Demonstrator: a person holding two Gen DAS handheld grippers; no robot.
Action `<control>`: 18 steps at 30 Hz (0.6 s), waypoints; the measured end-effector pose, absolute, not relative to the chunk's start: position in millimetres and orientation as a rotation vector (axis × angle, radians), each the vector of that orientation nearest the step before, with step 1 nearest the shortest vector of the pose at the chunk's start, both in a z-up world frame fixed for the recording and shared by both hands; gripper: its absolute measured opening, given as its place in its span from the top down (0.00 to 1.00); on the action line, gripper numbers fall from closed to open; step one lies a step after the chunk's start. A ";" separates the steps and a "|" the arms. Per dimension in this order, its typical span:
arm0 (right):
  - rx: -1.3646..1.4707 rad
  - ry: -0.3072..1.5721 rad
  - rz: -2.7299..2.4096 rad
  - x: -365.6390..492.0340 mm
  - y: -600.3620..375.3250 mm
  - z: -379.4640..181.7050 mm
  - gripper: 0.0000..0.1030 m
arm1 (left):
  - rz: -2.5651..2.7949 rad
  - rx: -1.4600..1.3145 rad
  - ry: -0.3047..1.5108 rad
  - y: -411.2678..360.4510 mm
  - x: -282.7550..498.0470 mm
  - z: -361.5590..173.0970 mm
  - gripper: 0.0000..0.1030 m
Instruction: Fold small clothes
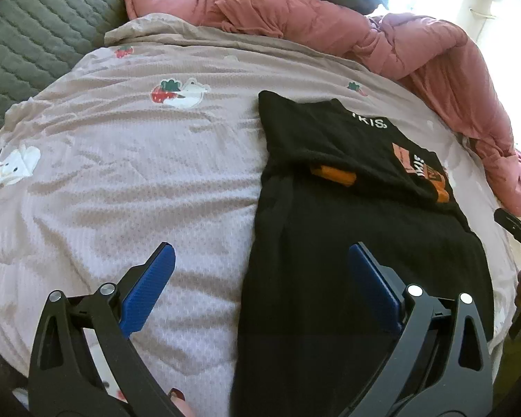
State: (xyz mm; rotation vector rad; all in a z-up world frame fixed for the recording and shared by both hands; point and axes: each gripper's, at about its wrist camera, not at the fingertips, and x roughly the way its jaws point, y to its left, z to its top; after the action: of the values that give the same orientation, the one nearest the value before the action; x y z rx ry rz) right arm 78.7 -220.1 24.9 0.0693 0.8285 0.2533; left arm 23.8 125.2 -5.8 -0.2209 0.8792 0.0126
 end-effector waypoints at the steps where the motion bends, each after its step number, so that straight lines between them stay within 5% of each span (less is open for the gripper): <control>1: 0.069 0.829 0.253 77.3 -220.5 24.9 0.15 | 0.012 -0.223 0.882 125.4 21.5 -5.9 0.09; 15: 0.072 0.820 0.269 59.6 -230.4 24.3 0.15 | -0.014 -0.203 0.921 115.2 -17.7 -9.3 0.09; 18: 0.074 0.817 0.275 54.5 -232.0 25.1 0.15 | -0.012 -0.206 0.916 114.9 -23.4 -9.3 0.22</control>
State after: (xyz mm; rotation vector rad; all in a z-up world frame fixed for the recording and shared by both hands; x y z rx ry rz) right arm 54.5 -232.0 25.1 0.0741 0.8166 0.2748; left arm -23.4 114.9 -9.3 -0.2055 0.9163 -0.0119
